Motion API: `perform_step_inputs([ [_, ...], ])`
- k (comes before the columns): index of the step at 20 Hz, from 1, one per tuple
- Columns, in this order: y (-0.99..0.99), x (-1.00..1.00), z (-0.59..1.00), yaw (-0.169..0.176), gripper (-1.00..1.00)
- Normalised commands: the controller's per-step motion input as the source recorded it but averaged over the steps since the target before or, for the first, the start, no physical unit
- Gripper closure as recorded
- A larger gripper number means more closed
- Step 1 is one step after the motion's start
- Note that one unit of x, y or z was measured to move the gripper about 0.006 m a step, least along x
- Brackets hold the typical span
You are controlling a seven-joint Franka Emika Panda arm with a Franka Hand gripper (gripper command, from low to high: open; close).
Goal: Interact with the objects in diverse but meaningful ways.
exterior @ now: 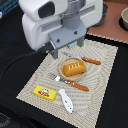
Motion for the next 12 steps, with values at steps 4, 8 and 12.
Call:
perform_step_inputs([
  [4, 0.32, 0.19, 0.0, -0.241, -1.0],
  [8, 0.24, 0.17, -0.01, -0.261, -1.0],
  [12, 0.12, 0.12, -0.11, -0.296, -1.0],
])
